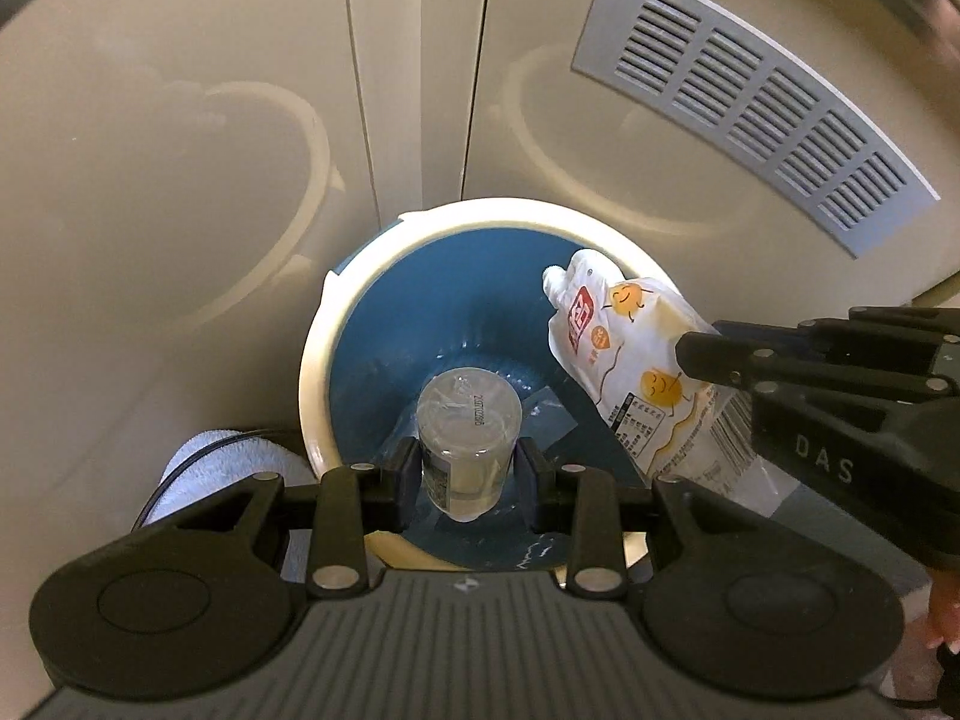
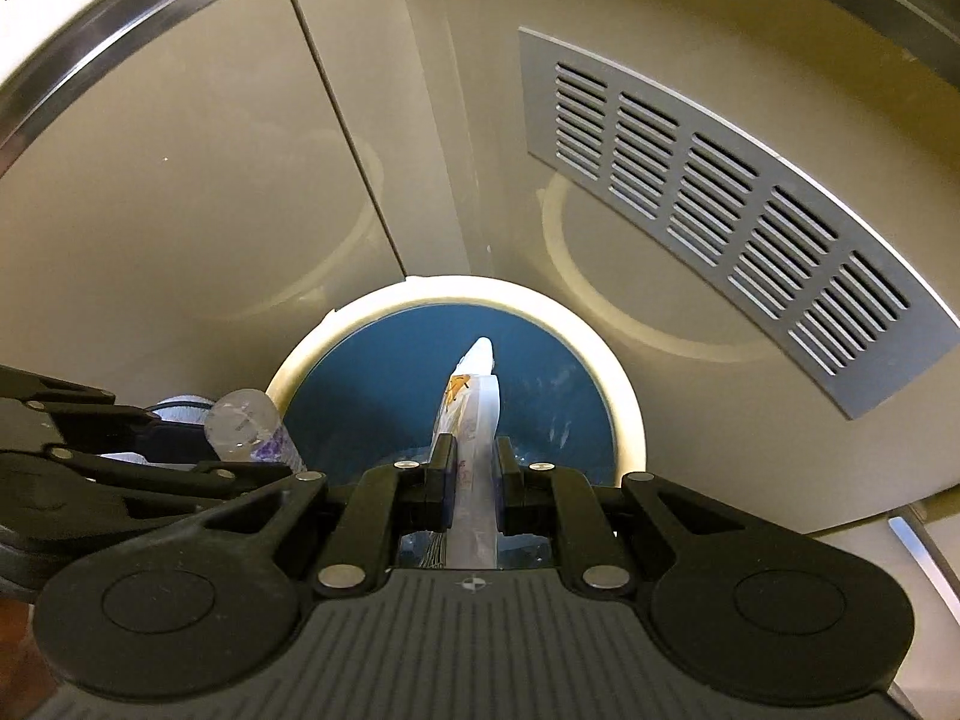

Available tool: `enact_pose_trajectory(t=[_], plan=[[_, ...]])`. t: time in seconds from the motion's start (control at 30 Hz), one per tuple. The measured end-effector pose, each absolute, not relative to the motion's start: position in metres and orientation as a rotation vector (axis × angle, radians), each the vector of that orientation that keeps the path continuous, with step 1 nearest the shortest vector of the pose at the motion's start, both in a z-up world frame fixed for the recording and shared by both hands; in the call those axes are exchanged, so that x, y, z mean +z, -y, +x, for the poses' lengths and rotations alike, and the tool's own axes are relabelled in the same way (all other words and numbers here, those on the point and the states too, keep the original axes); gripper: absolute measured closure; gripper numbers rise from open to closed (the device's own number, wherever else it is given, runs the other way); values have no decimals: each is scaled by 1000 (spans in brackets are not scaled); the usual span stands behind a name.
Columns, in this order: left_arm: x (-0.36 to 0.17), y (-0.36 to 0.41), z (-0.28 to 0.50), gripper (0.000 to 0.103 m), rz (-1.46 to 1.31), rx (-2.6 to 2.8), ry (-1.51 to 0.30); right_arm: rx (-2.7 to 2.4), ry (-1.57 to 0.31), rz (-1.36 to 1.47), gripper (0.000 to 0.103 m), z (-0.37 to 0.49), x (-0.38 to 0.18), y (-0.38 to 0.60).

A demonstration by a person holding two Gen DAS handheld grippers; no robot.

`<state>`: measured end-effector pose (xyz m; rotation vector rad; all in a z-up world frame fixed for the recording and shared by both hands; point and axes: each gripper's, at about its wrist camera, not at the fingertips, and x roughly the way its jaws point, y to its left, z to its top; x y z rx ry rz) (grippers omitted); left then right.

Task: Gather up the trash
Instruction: 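Lower the bottle and pouch into the trash bin with both grippers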

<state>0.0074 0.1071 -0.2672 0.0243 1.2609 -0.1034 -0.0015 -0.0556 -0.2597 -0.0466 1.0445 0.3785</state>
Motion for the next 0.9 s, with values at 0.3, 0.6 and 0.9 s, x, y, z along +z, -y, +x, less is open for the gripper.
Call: enact_pose_trajectory(t=[0.3,0.6,0.9], plan=[[-290,-101,19,66,51,-90,-1311,360,-1101,-41,90,25,-278,50],[-322,-93,33,66,77,-74,-1402,349,-1145,-82,89,33,-295,41],[-334,-89,39,66,105,-62,-1445,341,-1160,-153,89,38,-305,32]])
